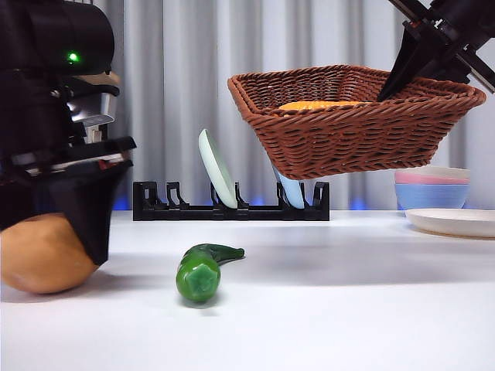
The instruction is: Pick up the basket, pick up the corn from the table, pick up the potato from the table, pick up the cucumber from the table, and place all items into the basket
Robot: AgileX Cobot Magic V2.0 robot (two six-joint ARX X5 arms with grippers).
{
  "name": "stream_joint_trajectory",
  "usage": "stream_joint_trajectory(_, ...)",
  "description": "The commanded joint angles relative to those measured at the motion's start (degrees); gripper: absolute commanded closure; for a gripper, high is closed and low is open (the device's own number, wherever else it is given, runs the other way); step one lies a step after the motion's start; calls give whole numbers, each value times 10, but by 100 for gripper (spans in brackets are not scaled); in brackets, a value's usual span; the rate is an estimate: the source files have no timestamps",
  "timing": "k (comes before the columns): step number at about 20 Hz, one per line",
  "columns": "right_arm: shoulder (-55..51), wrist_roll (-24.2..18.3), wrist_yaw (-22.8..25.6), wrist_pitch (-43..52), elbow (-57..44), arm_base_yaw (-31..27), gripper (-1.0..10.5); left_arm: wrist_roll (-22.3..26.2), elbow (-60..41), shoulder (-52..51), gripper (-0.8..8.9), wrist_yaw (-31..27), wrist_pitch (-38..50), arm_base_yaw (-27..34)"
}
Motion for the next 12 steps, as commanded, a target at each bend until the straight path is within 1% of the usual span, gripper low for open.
stream_joint_trajectory(1, 0, 9, -7, 12, -1, 1, 963, 15, 8, -40, 821, 27, -29, -4)
stream_joint_trajectory(3, 0, 9, -6, 12, -1, 6, 963, 5, 26, -110, 821, 76, -53, -16)
stream_joint_trajectory(4, 1, 9, -6, 12, -1, 10, 963, -10, 38, -150, 821, 101, -50, -24)
stream_joint_trajectory(5, 2, 9, -5, 12, -1, 17, 963, -30, 52, -188, 821, 113, -31, -33)
stream_joint_trajectory(6, 2, 9, -5, 12, -1, 23, 963, -50, 63, -217, 821, 112, 2, -45)
stream_joint_trajectory(8, 7, 10, -5, 16, -1, 42, 963, -100, 70, -255, 822, 110, 132, -84)
stream_joint_trajectory(9, 9, 10, -5, 17, -1, 52, 963, -104, 70, -255, 822, 109, 180, -102)
stream_joint_trajectory(10, 11, 13, -5, 18, -1, 62, 963, -104, 70, -248, 821, 93, 217, -123)
stream_joint_trajectory(12, 14, 14, -5, 18, -1, 83, 963, -102, 70, -216, 821, 19, 244, -167)
